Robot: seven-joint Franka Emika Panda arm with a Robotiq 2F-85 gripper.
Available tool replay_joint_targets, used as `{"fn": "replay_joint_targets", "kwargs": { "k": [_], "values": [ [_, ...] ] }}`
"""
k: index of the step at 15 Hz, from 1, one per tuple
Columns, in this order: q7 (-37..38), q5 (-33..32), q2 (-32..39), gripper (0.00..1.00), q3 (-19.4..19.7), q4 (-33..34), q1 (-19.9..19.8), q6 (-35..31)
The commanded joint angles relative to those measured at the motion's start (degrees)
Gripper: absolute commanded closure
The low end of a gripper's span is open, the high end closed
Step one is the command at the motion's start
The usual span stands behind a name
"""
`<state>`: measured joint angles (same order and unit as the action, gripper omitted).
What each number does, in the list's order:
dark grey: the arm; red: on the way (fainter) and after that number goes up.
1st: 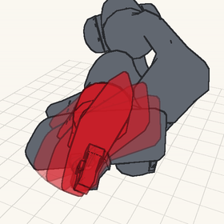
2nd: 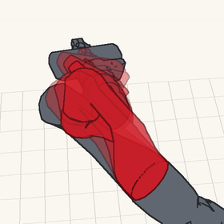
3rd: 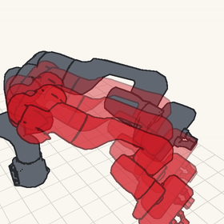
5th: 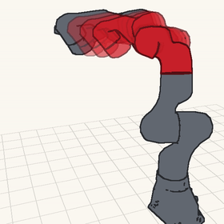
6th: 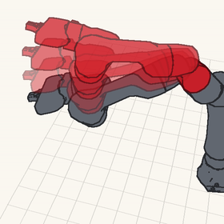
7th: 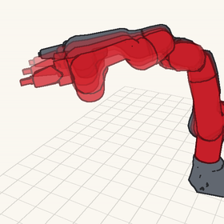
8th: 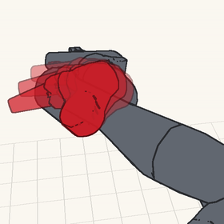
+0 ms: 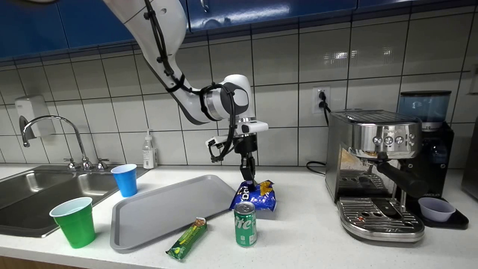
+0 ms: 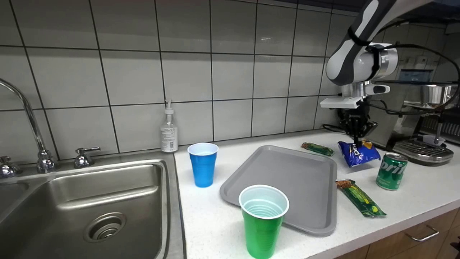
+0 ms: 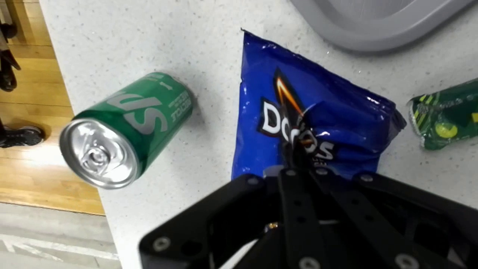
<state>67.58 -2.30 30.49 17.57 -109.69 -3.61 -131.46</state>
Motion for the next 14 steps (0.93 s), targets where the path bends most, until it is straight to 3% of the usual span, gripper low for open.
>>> {"fn": "replay_joint_targets", "kwargs": {
  "k": [1,7,8,9,14],
  "values": [
    [0.4,-0.5,1.4,1.00,0.5,2.9,-1.6,3.3],
    [0.7,-0.7,2.9,1.00,0.5,4.0,-1.7,3.9],
    [0.9,-0.8,3.3,0.74,0.5,4.3,-1.5,4.3],
    [1.0,-0.9,3.6,0.73,0.5,4.5,-1.3,4.5],
    [0.5,-0.5,3.8,0.36,-0.2,5.0,-0.6,4.7]
  ]
}}
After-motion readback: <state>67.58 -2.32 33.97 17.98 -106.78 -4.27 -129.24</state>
